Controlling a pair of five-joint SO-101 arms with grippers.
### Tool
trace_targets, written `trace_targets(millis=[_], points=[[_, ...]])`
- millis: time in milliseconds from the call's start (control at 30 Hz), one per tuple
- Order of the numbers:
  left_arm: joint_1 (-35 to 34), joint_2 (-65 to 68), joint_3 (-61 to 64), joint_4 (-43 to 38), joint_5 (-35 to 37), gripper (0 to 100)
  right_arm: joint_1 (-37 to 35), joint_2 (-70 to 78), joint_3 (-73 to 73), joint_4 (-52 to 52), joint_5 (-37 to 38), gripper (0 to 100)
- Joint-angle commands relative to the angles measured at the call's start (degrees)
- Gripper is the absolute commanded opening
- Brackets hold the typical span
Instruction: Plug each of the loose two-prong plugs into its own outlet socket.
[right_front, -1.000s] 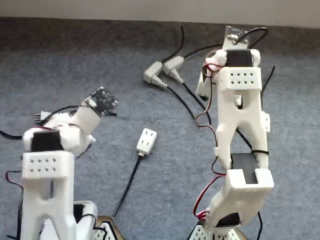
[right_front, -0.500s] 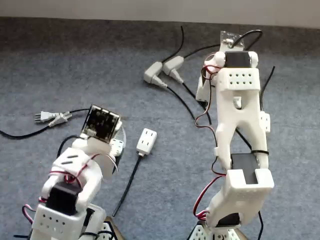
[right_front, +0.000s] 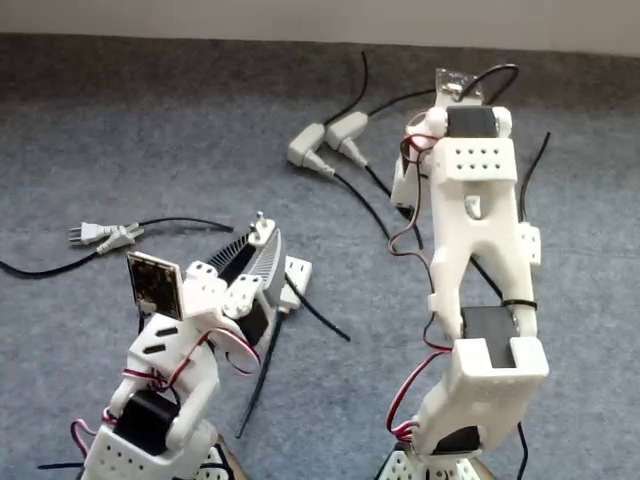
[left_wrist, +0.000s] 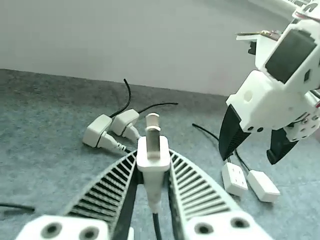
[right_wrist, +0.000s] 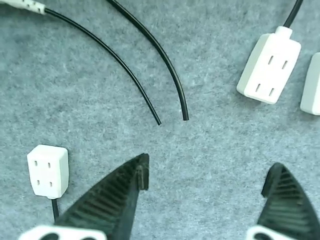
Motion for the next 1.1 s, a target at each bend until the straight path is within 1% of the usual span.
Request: trace_targets(millis=[0,100,167,333,400,500,633,767,867,1033,1067], points=[[1.01,-0.57,0.04,-6.95,0.62,1,-0.04,-3.38,-6.46,3.47,0.62,35.3],[1.19,-0.57,0.48,-12.22,0.7,1,-1.01,-4.18,-11.82,4.7,0.53,35.1],[2.68,-0.48,0.57,-14.95,0.44,1,-1.98,-6.64,-10.95,4.7,0.53,32.5],[9.98,-0.31,0.66,-21.27,0.09,1,-5.41,-15.96,-9.54,4.53,0.53,17.9],[12.53,-0.22,0.75,-22.51,-2.73,1,-6.02,-20.09,-9.45,4.53,0.62,13.8],[15.78,-0.31,2.51,-24.62,-7.38,1,-6.73,-25.45,-9.36,4.44,0.62,13.2],[17.89,-0.22,5.41,-28.48,-8.53,1,-9.1,-32.4,-9.36,4.44,0.7,12.8],[17.71,-0.22,6.29,-29.27,-8.35,1,-13.49,-38.9,-9.36,4.44,0.7,12.7],[17.71,-0.22,6.2,-29.19,-8.35,1,-18.77,-43.65,-9.36,4.44,0.7,11.9],[17.63,-0.22,6.2,-29.1,-8.26,1,-28.18,-48.92,-9.36,4.35,0.7,0.9],[17.63,-0.22,6.2,-29.01,-8.26,1,-29.58,-49.54,-9.36,4.35,0.7,0.5]])
